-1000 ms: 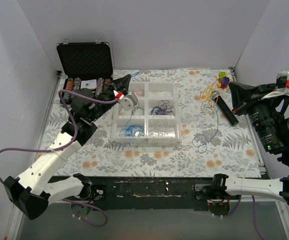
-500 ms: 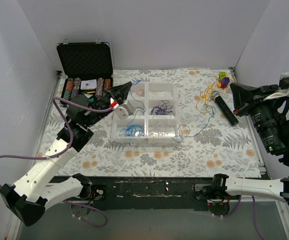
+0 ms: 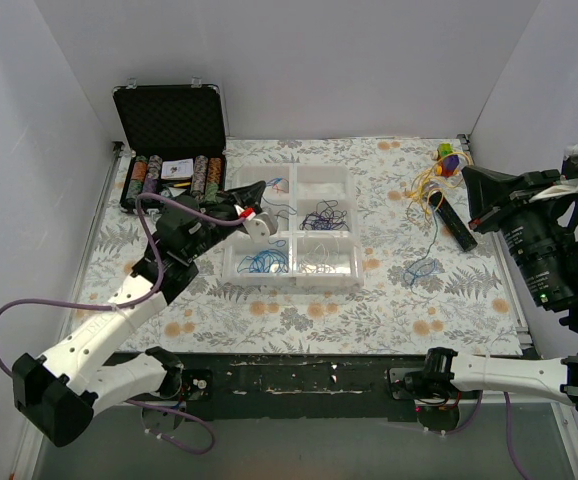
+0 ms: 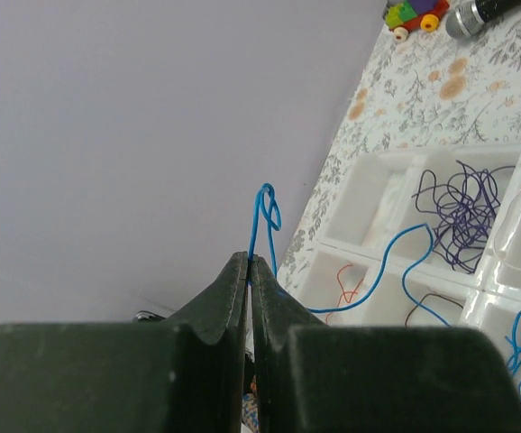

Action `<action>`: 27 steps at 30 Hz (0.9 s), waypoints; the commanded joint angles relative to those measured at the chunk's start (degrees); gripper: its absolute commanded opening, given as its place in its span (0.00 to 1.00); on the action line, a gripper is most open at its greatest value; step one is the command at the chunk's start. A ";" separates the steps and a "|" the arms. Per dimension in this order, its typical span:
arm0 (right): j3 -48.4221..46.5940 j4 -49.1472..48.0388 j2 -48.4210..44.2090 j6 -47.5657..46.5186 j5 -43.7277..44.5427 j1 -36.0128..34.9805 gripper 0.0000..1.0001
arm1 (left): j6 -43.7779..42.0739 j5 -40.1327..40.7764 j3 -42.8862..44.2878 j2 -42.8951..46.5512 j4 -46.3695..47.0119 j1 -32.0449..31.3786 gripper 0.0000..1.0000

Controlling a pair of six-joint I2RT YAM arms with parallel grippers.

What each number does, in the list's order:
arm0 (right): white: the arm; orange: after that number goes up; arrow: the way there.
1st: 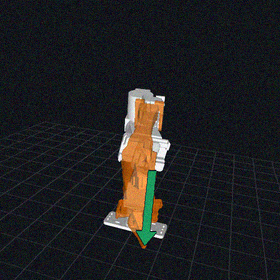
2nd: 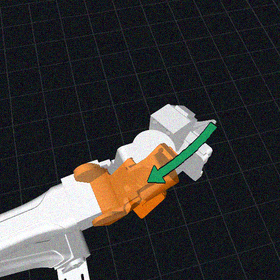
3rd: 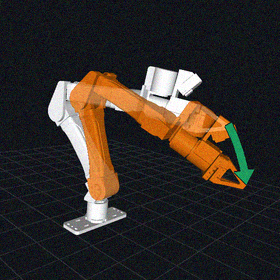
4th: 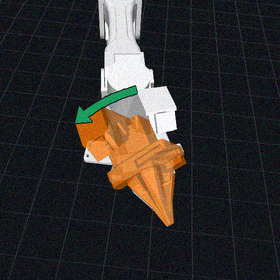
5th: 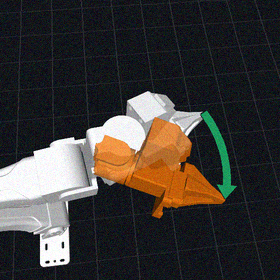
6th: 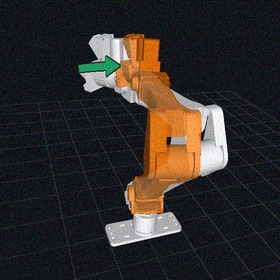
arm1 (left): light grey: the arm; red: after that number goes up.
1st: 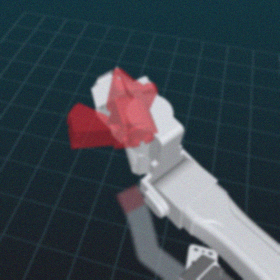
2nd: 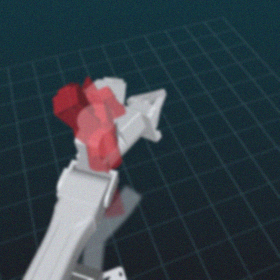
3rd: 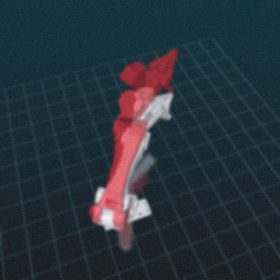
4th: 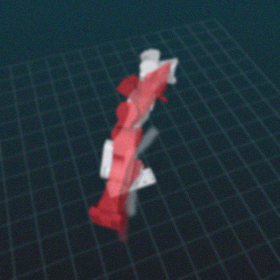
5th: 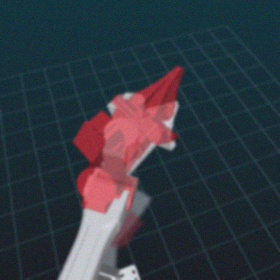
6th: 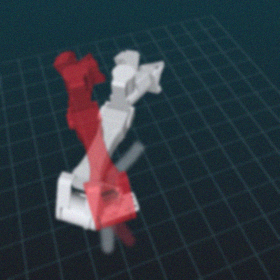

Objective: Untangle the cables
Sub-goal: Place the cable in the bin.

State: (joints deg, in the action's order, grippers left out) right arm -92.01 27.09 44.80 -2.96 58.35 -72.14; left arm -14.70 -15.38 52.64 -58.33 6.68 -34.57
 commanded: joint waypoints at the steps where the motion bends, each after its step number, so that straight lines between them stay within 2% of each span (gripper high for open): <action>1: -0.01 -1.34 -0.94 0.76 0.54 -0.37 0.01 | -1.38 1.40 -3.15 0.05 1.93 0.99 0.00; 12: 0.86 -1.78 -1.03 1.03 0.10 -0.37 0.01 | -4.46 3.60 -16.51 1.81 8.09 1.96 0.00; 23: 0.87 0.24 -0.41 2.61 -0.07 -0.37 0.01 | 3.97 -1.85 -22.40 2.52 0.97 1.87 0.00; 27: -0.01 1.56 0.38 4.00 -0.69 -0.37 0.01 | 2.93 -2.64 -25.39 1.64 0.01 1.87 0.00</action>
State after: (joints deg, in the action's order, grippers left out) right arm -90.54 28.21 44.31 -1.26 58.13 -72.14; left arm -12.86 -15.86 30.06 -56.69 9.04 -32.80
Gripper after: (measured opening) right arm 0.022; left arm 0.013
